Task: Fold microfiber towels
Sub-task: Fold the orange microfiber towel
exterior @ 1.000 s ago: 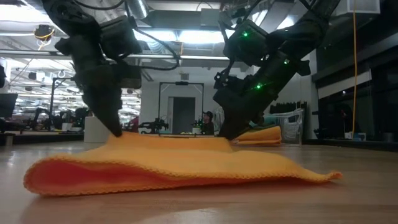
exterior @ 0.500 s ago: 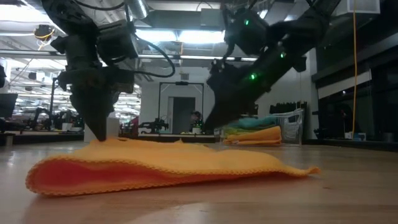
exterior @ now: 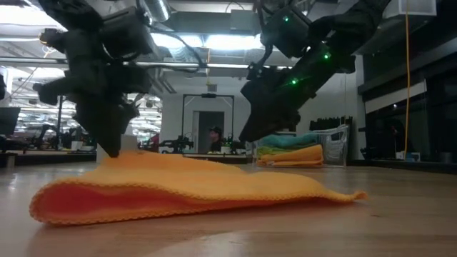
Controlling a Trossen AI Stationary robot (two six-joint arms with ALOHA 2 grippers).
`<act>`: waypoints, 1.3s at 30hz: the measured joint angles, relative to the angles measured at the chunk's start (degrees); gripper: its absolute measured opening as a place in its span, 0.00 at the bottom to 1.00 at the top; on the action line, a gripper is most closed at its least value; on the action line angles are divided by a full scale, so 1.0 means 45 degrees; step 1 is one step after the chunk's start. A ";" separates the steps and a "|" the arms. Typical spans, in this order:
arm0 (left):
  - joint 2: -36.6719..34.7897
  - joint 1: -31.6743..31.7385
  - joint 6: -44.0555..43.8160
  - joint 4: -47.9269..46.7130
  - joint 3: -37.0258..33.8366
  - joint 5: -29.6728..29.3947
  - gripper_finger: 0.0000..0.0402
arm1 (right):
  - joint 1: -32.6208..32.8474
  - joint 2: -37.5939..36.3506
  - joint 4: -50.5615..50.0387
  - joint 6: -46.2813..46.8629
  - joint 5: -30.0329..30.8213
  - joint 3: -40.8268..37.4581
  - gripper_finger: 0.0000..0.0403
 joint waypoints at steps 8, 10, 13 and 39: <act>-0.0560 -0.0347 -0.0340 -0.2326 0.0003 -0.0308 0.00 | 0.0005 0.0000 -0.0078 0.0122 -0.0022 0.0002 0.36; -0.0406 -0.0347 -0.0333 -0.2253 0.0003 -0.0309 0.00 | 0.0005 0.0000 -0.0073 0.0130 -0.0088 0.0005 0.36; -0.0165 -0.0347 0.0154 -0.2420 0.0003 -0.0361 0.00 | 0.0046 0.0000 -0.0054 0.0140 -0.0205 0.0001 0.36; 0.0027 -0.1045 -0.3582 -0.5974 0.3102 -0.0406 0.25 | 0.0523 -0.0542 -0.0222 0.0420 -0.3063 0.0010 0.36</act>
